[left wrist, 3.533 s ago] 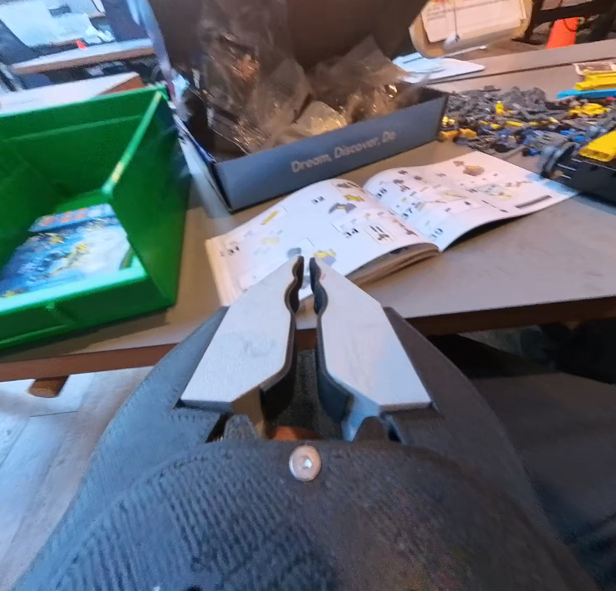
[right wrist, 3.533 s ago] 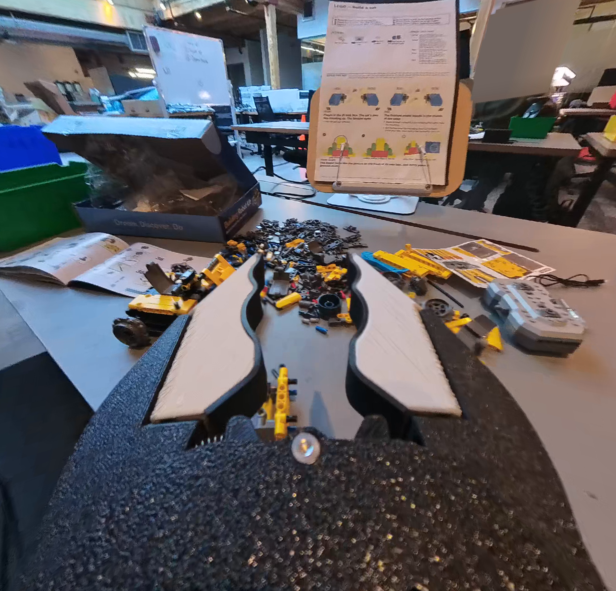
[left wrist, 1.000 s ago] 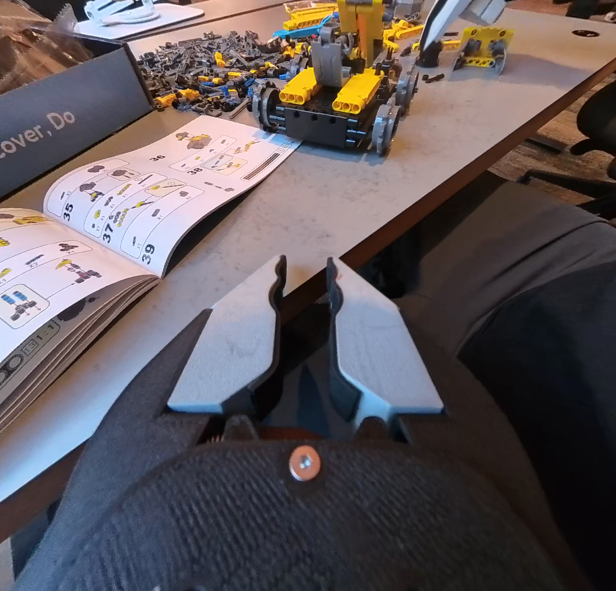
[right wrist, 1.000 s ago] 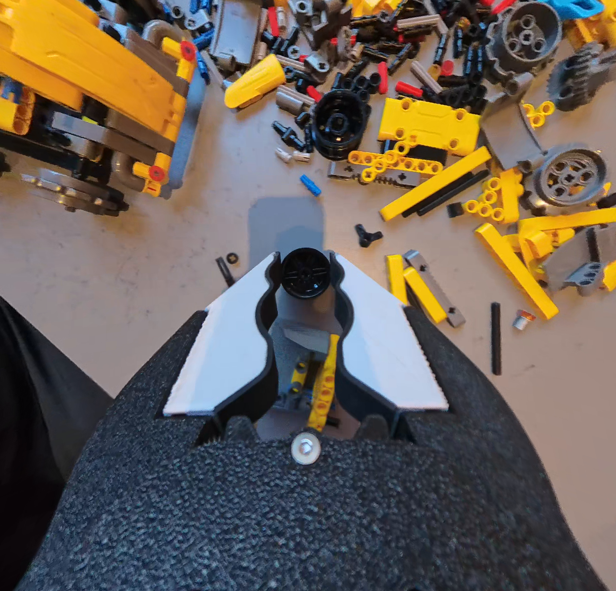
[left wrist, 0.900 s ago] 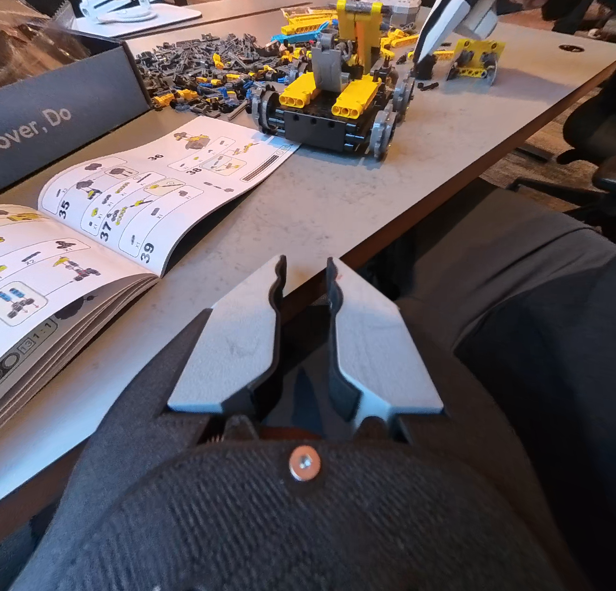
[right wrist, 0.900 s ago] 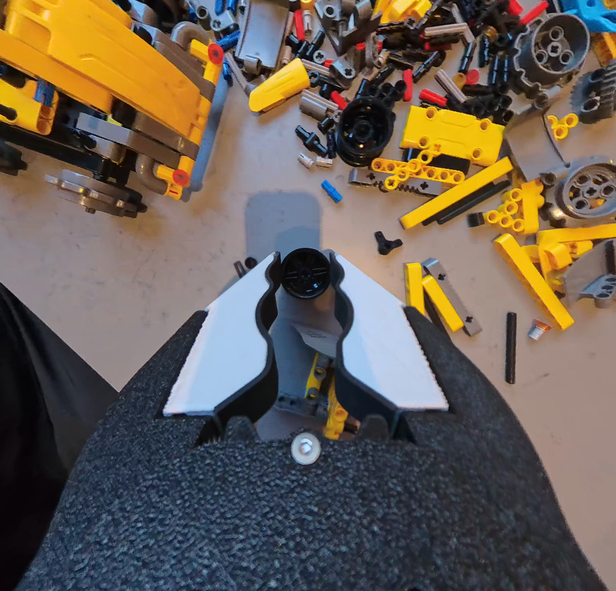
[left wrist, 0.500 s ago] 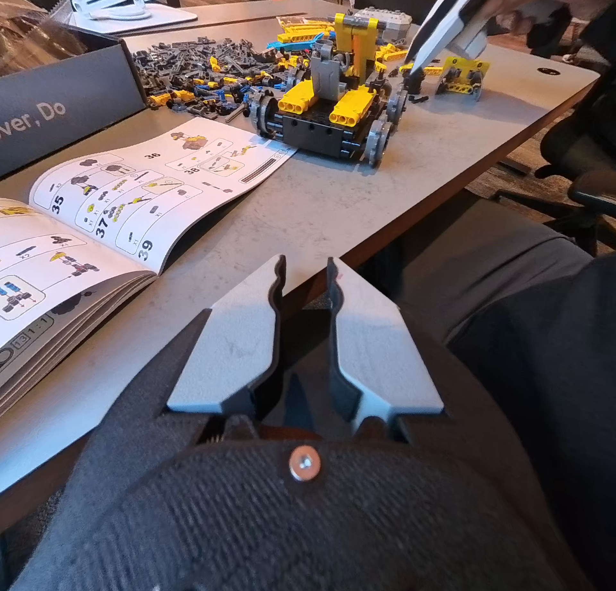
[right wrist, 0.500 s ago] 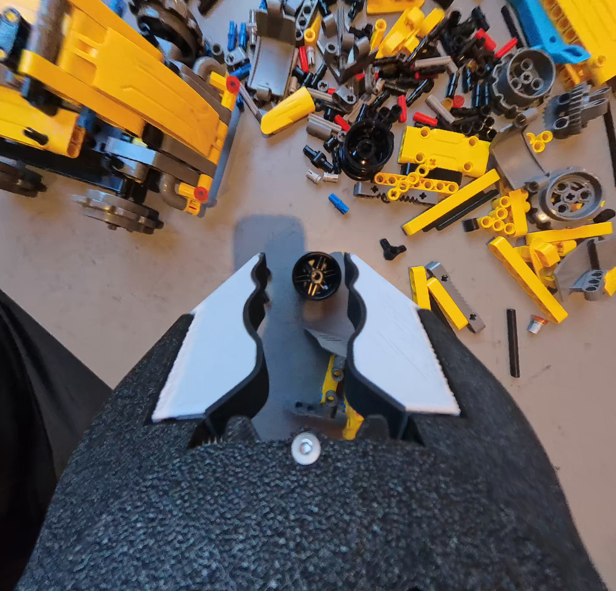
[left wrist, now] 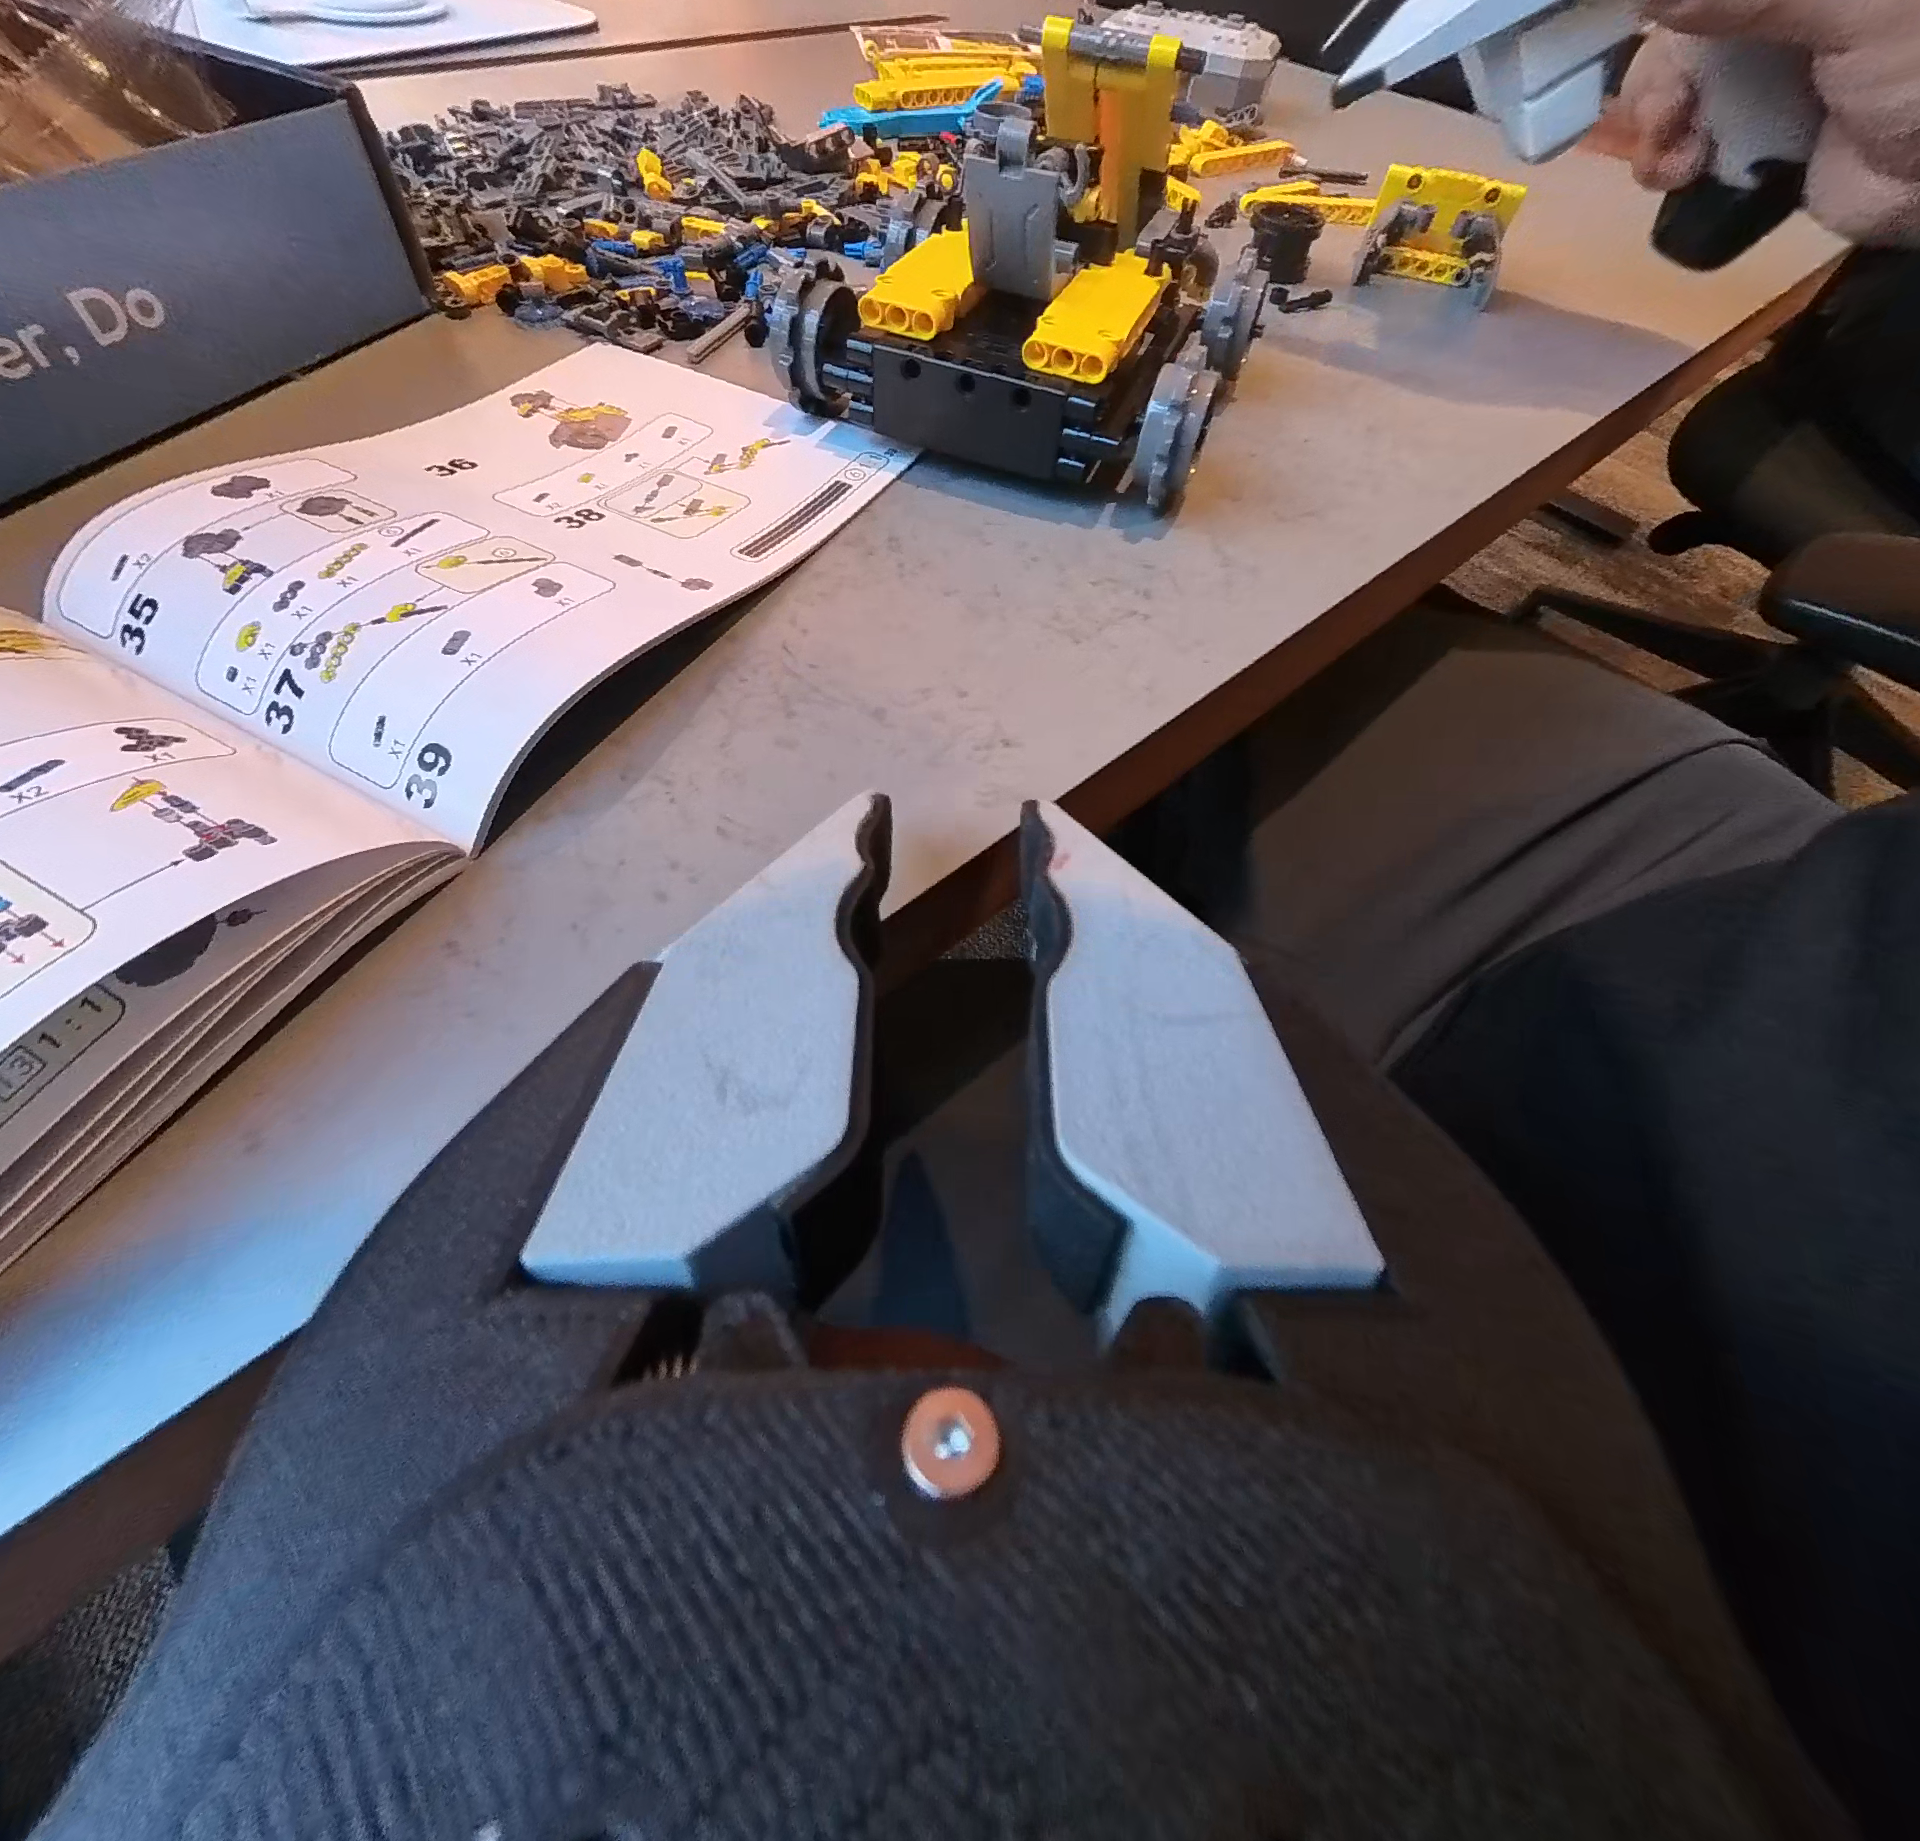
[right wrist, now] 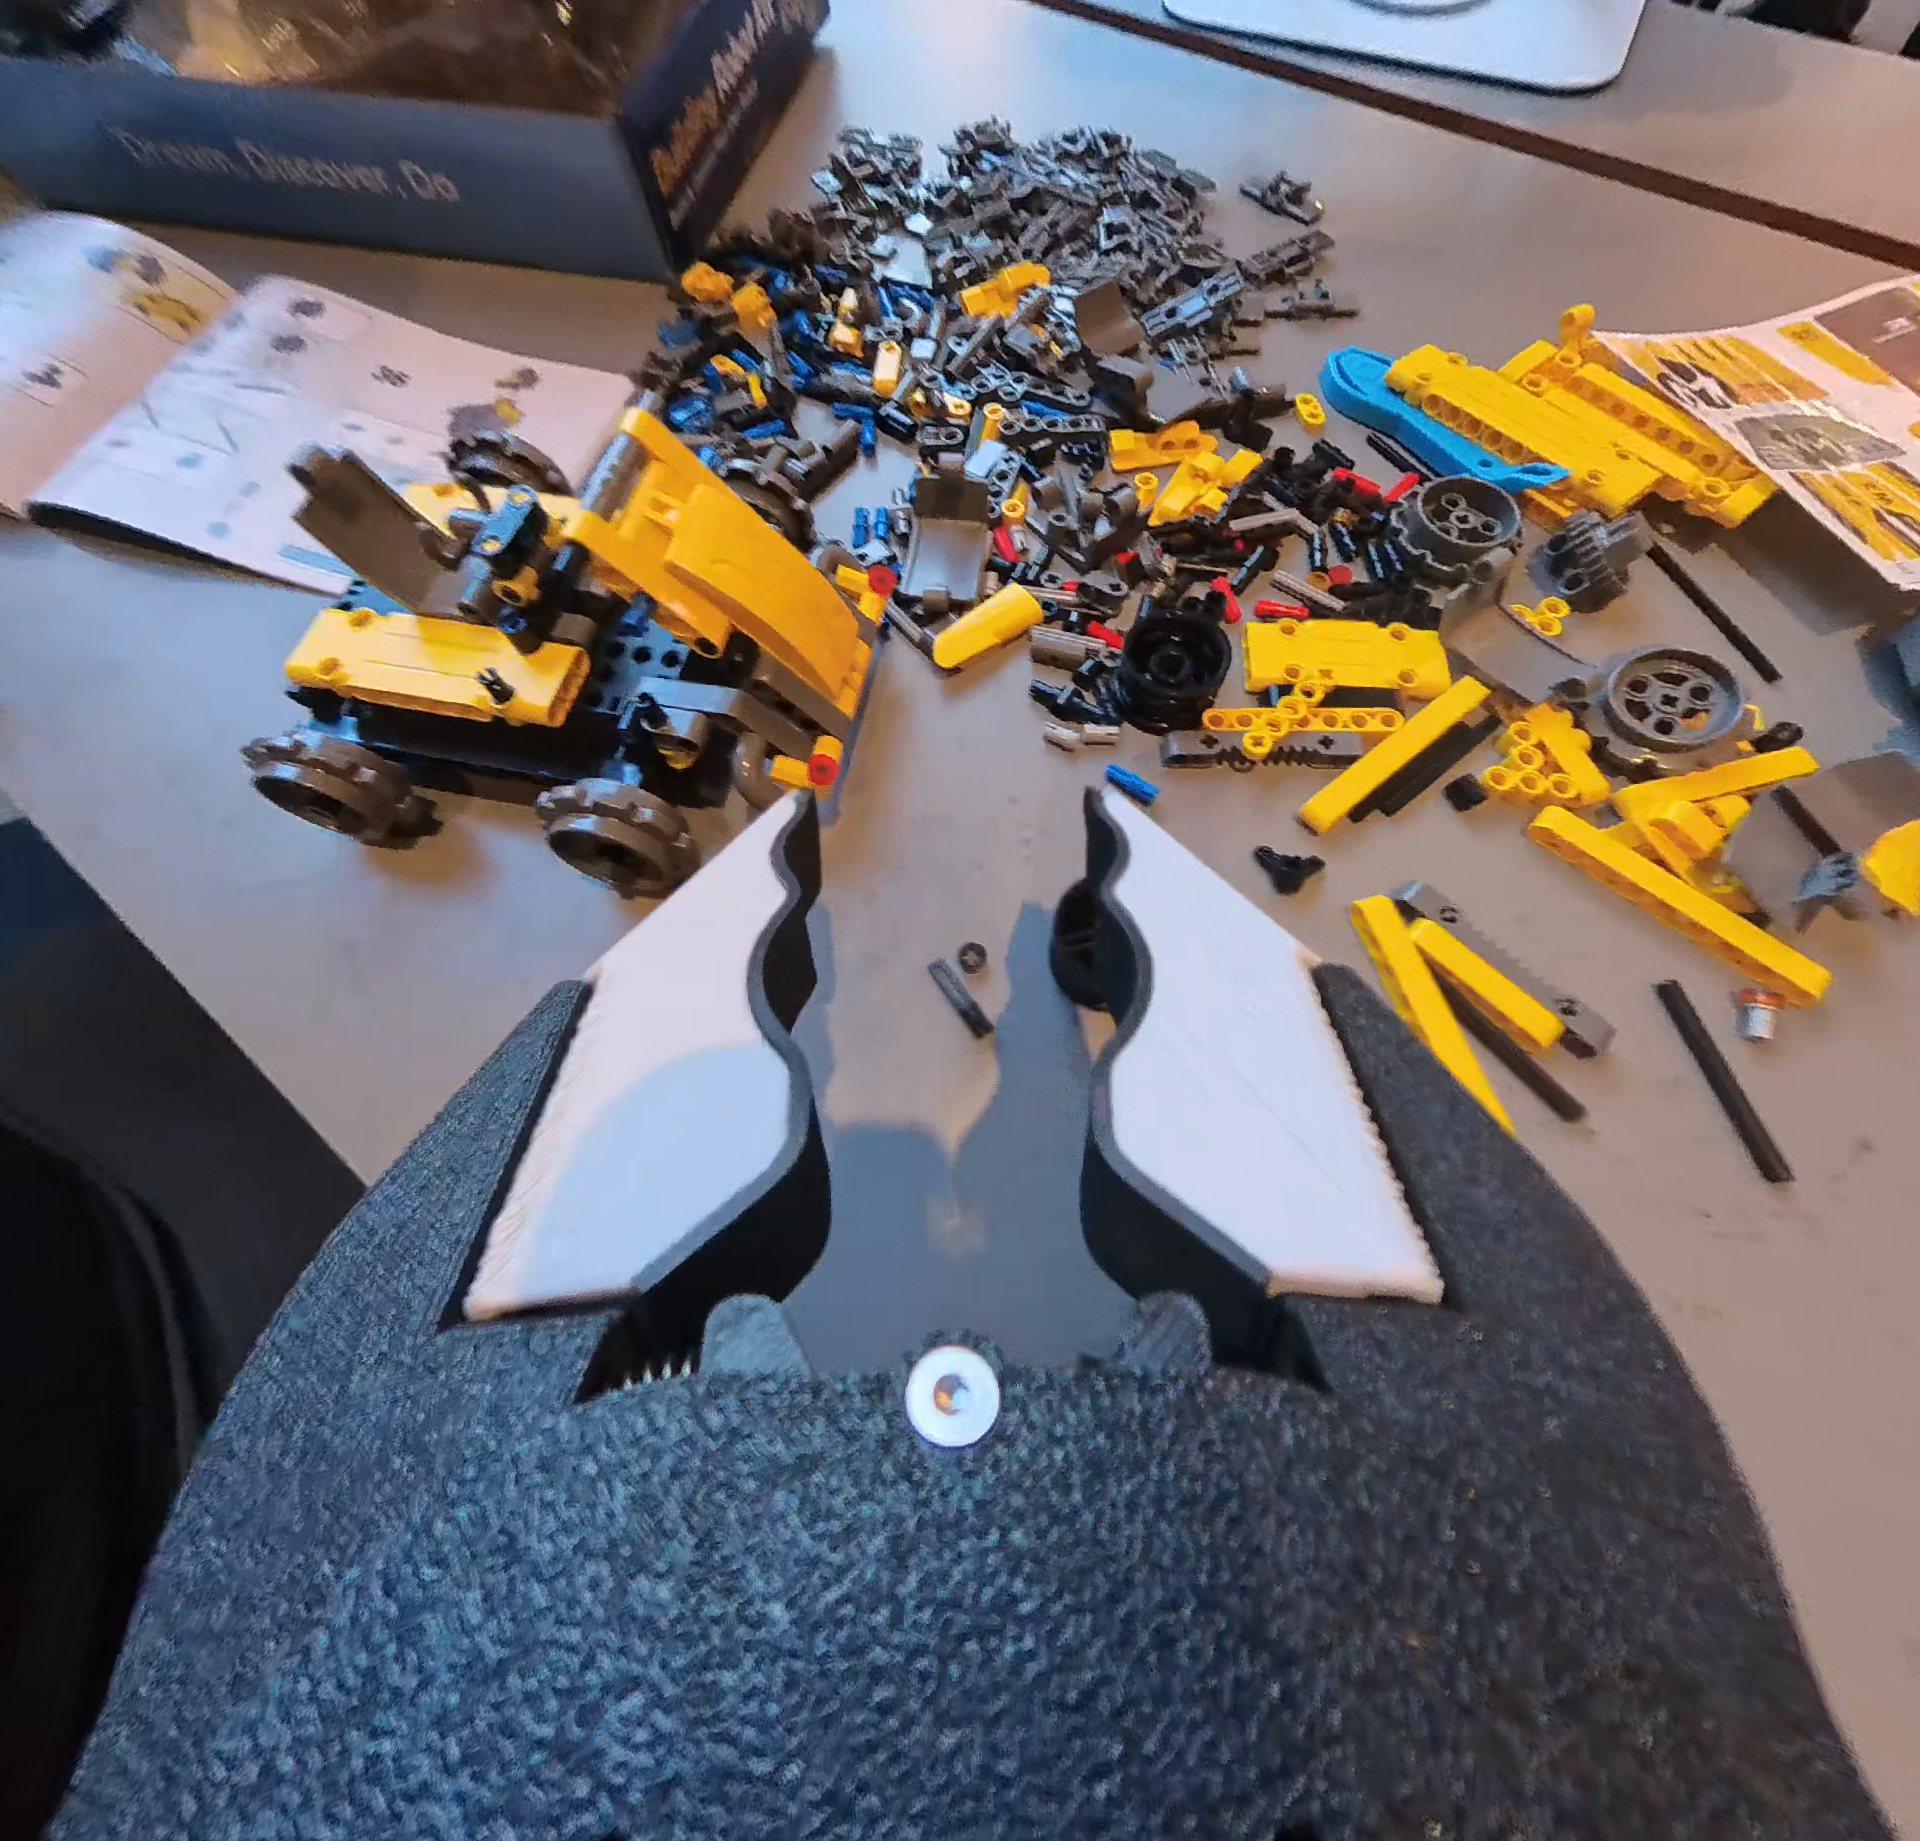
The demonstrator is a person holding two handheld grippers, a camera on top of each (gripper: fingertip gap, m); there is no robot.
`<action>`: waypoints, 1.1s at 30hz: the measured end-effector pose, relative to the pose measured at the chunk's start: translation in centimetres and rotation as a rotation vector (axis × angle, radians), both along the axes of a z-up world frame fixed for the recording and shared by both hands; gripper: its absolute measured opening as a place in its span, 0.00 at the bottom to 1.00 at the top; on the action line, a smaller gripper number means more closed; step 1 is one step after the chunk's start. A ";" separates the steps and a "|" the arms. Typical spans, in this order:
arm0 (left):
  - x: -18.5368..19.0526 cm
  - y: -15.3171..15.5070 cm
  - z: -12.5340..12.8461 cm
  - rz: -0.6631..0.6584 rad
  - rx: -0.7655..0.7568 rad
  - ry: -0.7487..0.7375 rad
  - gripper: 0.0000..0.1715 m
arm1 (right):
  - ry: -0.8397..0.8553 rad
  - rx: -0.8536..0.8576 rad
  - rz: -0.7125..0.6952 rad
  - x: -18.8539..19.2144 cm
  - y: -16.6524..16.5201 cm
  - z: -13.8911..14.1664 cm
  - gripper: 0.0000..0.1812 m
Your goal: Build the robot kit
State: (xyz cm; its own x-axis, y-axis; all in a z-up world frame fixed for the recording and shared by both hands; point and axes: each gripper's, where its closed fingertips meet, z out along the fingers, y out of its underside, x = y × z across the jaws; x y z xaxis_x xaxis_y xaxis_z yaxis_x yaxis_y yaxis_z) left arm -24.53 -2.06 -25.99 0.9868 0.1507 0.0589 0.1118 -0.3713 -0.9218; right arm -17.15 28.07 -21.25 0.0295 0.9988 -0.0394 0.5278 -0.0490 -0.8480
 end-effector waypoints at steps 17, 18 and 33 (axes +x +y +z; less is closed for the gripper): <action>0.3 0.3 -0.1 -0.018 -0.005 -0.014 0.14 | -0.256 0.123 0.050 3.1 -0.9 -5.1 0.10; 0.3 0.4 -0.2 -0.019 -0.009 -0.008 0.14 | -0.268 0.130 0.048 3.0 -0.8 -5.2 0.10; -0.2 0.1 0.6 -0.014 0.036 -0.057 0.14 | -0.500 -0.013 0.172 2.0 0.1 -6.7 0.03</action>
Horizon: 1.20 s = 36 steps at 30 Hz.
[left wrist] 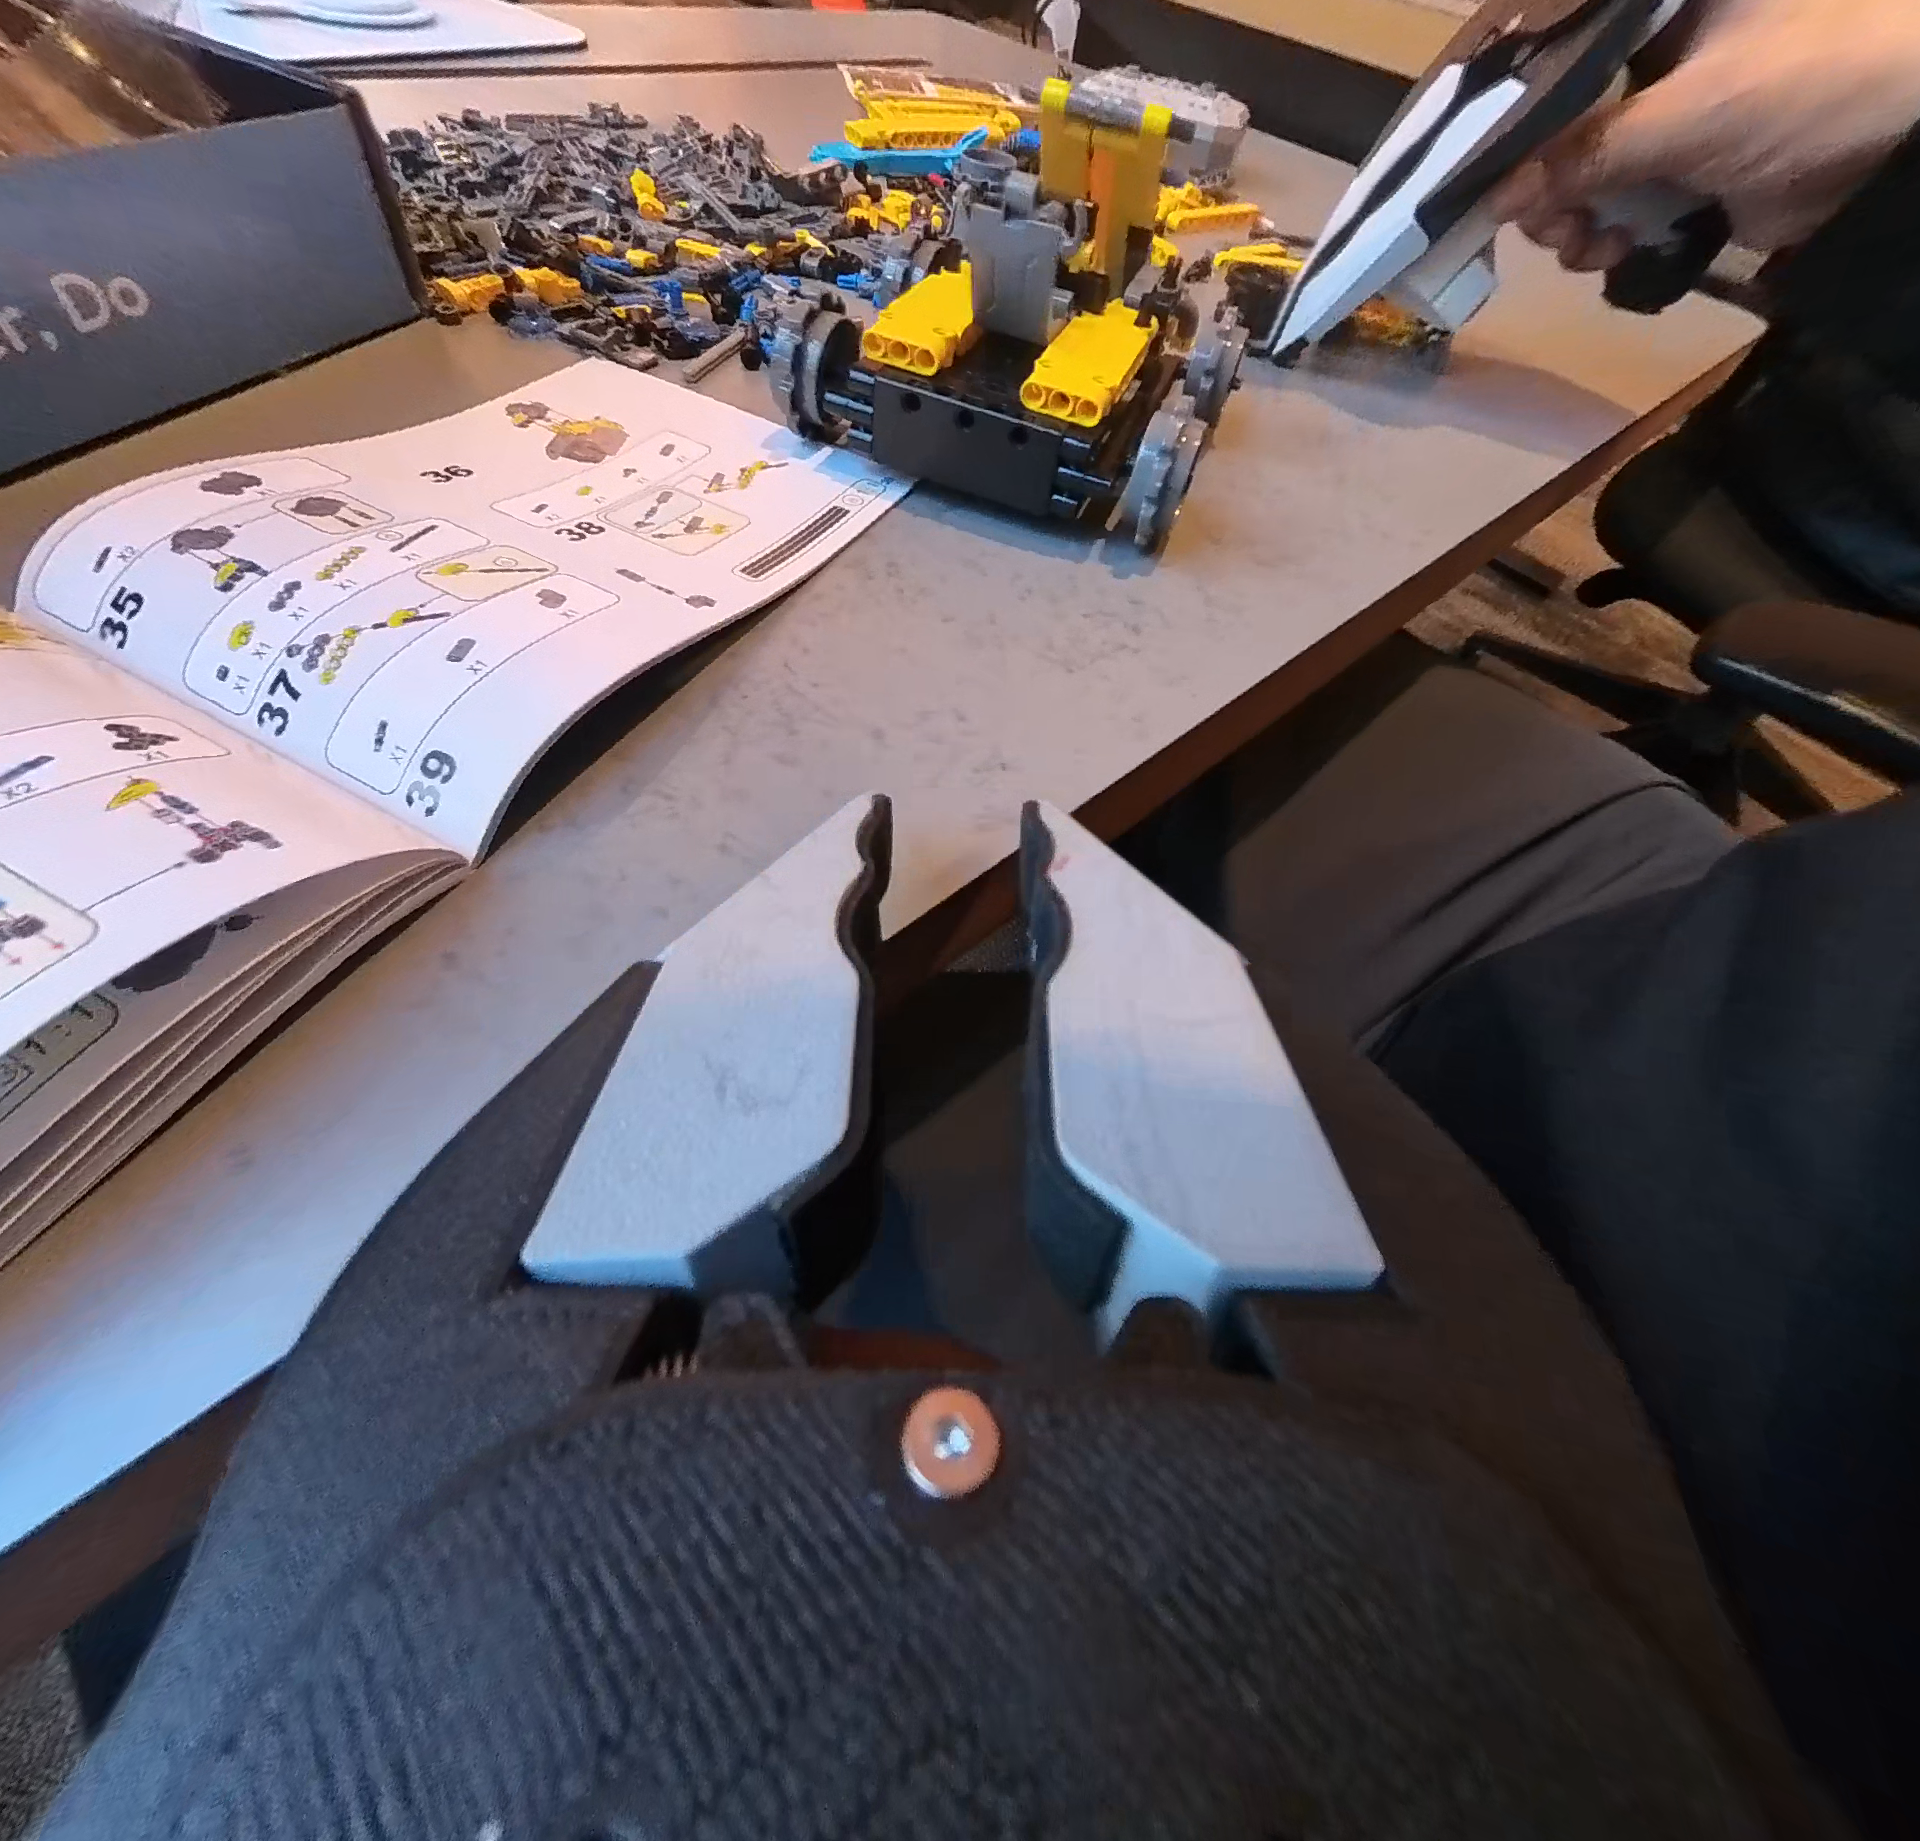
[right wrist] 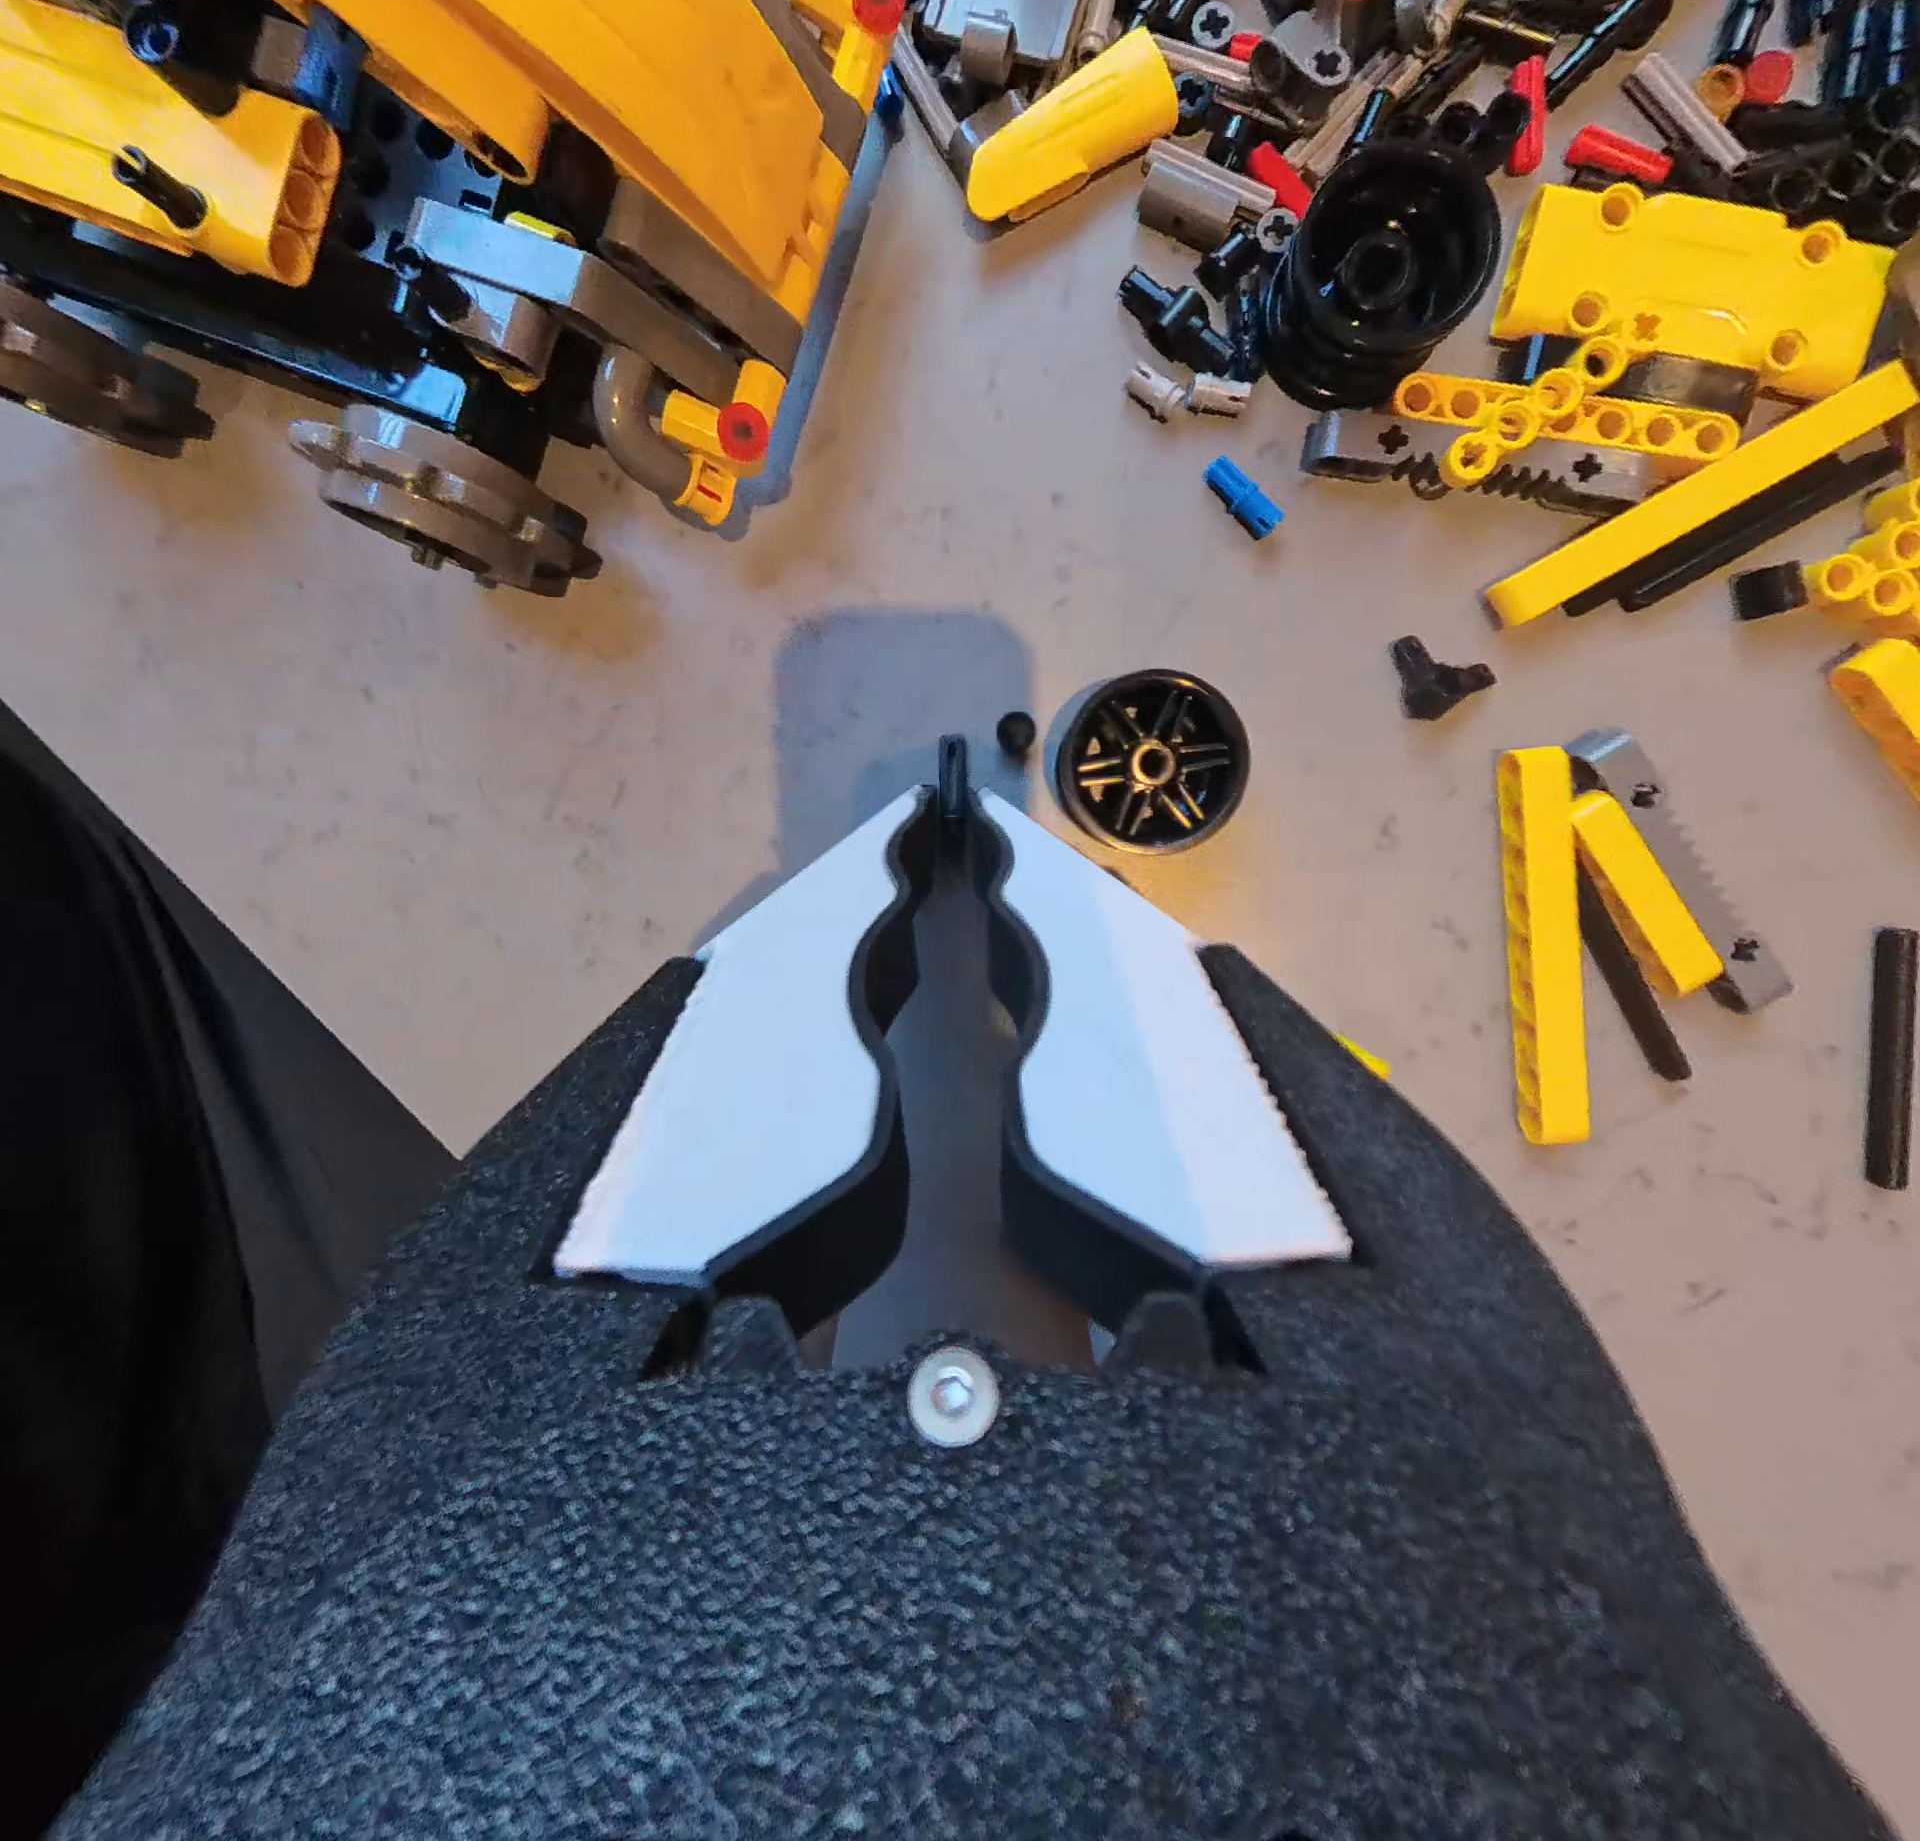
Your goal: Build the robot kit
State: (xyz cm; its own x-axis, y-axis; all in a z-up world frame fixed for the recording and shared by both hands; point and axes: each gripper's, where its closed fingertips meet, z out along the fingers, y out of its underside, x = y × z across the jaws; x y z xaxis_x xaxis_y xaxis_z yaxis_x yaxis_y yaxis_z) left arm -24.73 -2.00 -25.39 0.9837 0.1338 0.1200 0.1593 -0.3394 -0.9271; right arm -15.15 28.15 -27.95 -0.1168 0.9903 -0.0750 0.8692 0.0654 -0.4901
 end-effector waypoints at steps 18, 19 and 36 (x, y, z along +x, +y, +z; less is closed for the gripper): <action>-1.6 -0.7 1.5 -0.015 0.112 -0.180 0.14 | -0.071 0.098 -0.124 1.1 -1.1 0.0 0.02; -1.4 -0.6 1.6 -0.028 0.117 -0.189 0.14 | -0.070 0.095 -0.125 1.1 -1.1 0.0 0.02; -0.8 0.0 1.6 -0.078 0.093 -0.154 0.15 | -0.044 0.050 -0.147 1.0 -1.1 -0.1 0.02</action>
State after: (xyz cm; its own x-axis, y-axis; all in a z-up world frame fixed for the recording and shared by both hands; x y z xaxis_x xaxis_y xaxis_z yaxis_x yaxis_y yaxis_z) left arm -25.50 -1.96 -23.77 0.9598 0.0395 0.2778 0.2779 -0.2704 -0.9218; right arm -14.19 27.09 -28.04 0.0323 0.9991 -0.0266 0.8918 -0.0409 -0.4506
